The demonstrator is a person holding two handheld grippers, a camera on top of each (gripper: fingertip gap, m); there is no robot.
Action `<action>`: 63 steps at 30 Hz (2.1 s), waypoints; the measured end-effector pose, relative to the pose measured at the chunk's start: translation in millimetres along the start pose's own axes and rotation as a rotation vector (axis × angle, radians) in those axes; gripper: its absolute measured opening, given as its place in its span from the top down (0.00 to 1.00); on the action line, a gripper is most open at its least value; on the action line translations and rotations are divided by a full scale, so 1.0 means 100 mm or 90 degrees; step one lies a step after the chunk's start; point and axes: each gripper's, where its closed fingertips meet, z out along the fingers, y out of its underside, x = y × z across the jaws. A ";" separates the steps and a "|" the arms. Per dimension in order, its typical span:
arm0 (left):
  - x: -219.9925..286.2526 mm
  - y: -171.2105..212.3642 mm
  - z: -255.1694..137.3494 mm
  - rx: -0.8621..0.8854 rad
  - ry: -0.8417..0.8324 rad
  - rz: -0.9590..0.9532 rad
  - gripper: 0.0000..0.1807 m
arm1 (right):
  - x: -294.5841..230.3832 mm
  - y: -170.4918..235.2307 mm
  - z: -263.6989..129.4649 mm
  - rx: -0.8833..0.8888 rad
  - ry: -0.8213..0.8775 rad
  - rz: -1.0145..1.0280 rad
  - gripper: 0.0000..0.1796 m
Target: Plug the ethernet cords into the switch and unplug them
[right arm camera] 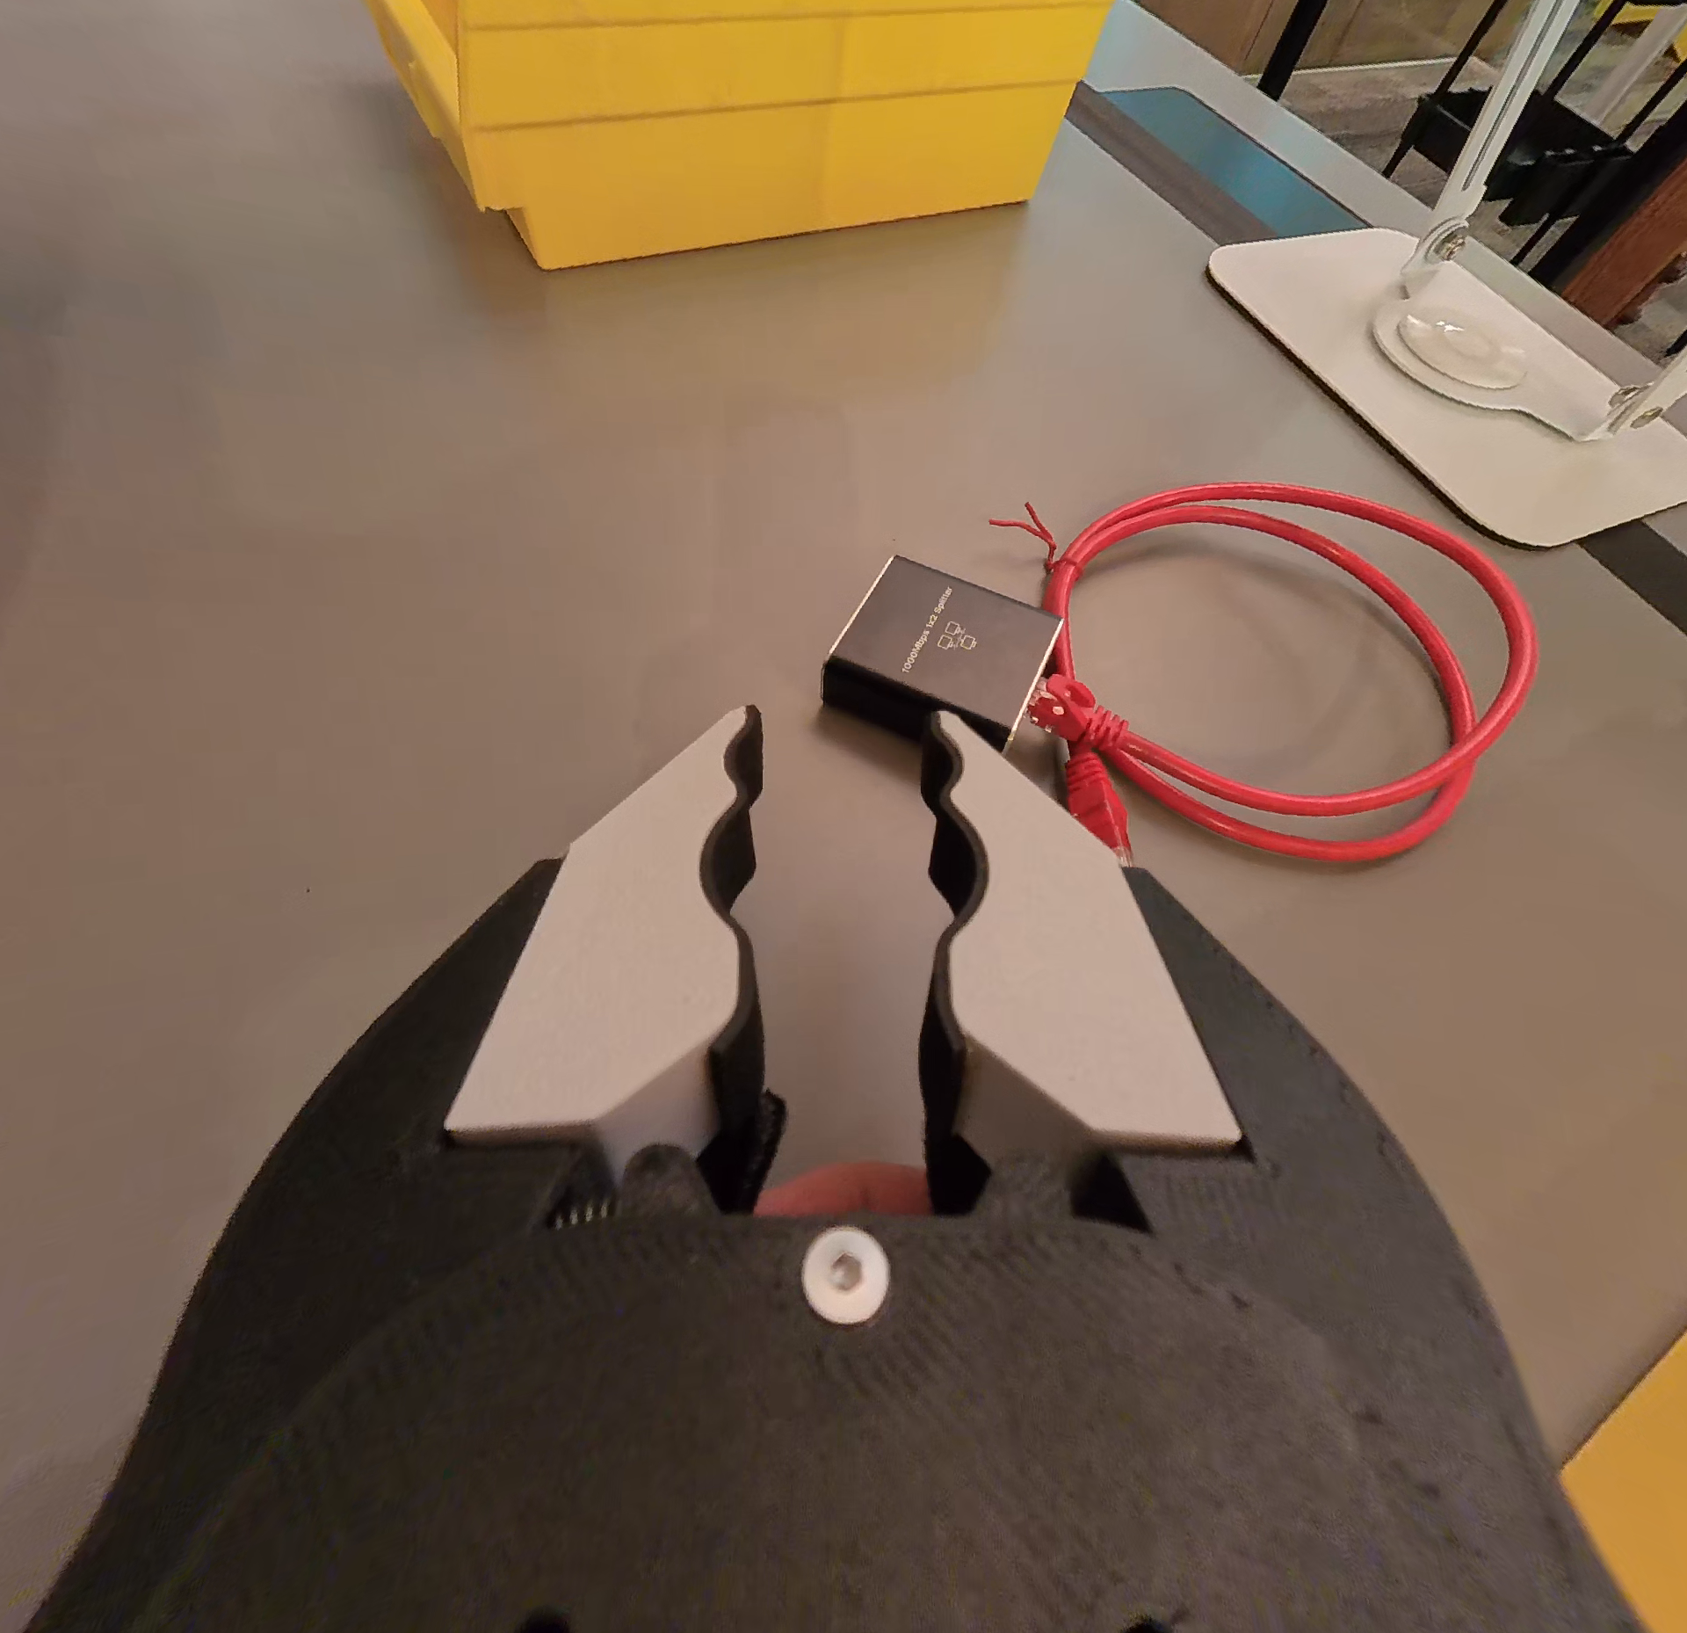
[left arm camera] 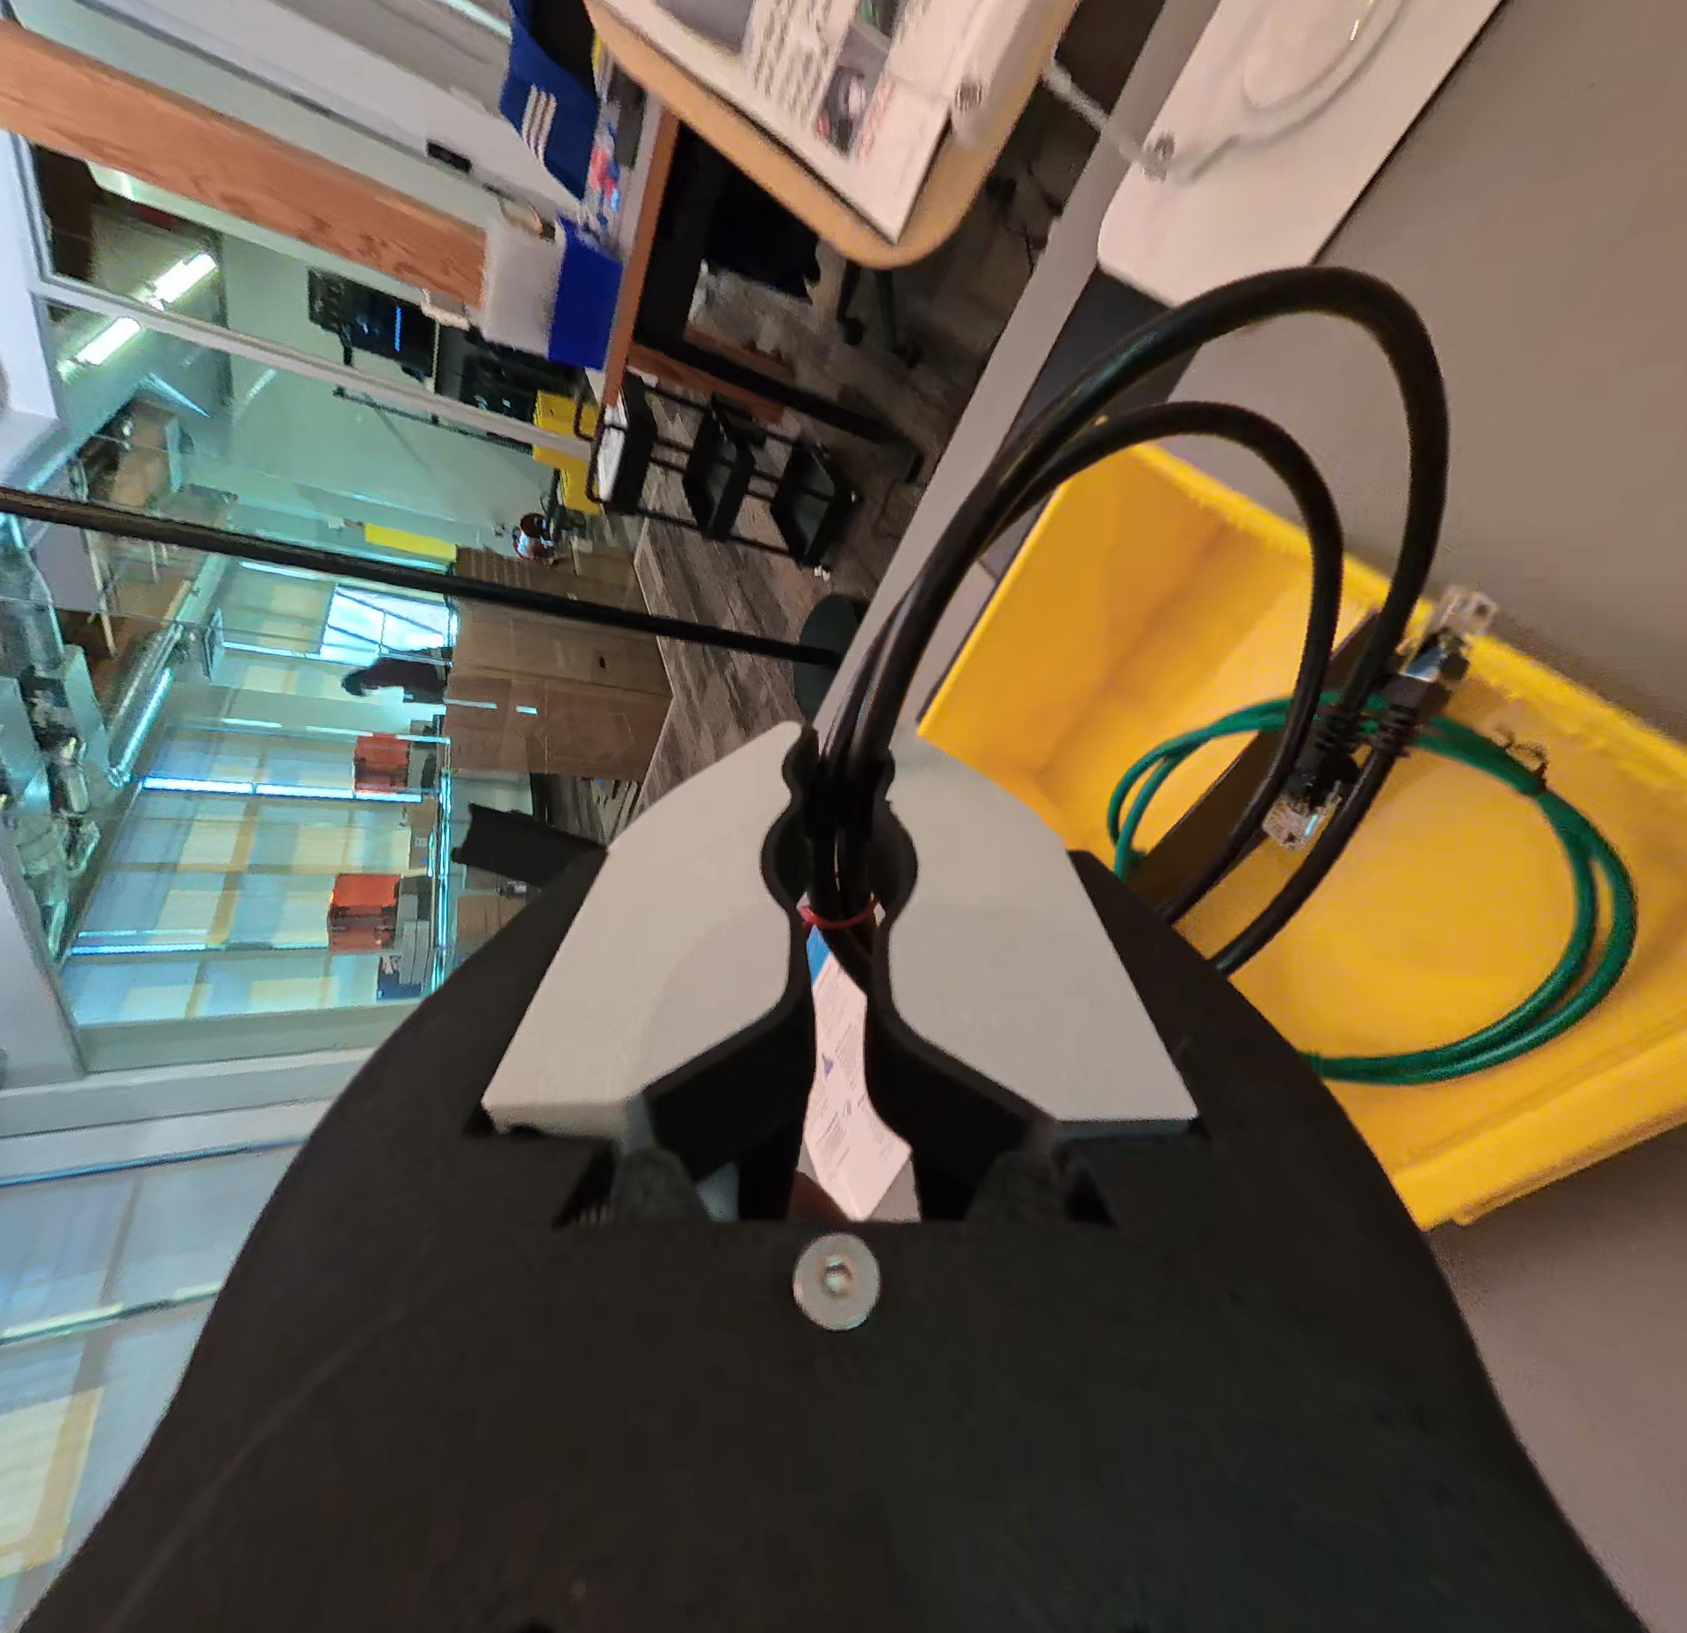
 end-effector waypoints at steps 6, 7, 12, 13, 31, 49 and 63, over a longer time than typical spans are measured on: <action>0.17 -0.65 -0.22 0.118 0.025 -0.031 0.96 | -0.02 -0.10 -0.02 0.033 -0.009 0.019 0.80; 0.23 -0.78 -0.24 0.139 0.033 -0.032 0.96 | -0.03 -0.13 -0.03 0.041 -0.011 0.023 0.80; 0.60 -1.36 -0.34 0.228 0.079 -0.031 0.96 | 0.02 -0.19 -0.08 0.069 -0.008 0.047 0.76; 0.69 -1.47 -0.35 0.243 0.091 -0.035 0.96 | 0.03 -0.20 -0.08 0.074 -0.008 0.053 0.75; 1.77 -2.47 -0.38 0.406 0.277 -0.144 0.96 | -0.08 -0.53 -0.25 0.204 -0.119 0.164 0.72; 2.44 -1.58 0.19 0.182 0.436 -0.231 0.95 | -0.20 -0.49 -0.26 0.175 -0.150 0.137 0.92; 2.90 -0.89 -0.20 0.157 0.672 -0.260 0.72 | -0.45 -0.17 -0.03 0.039 -0.104 -0.099 0.93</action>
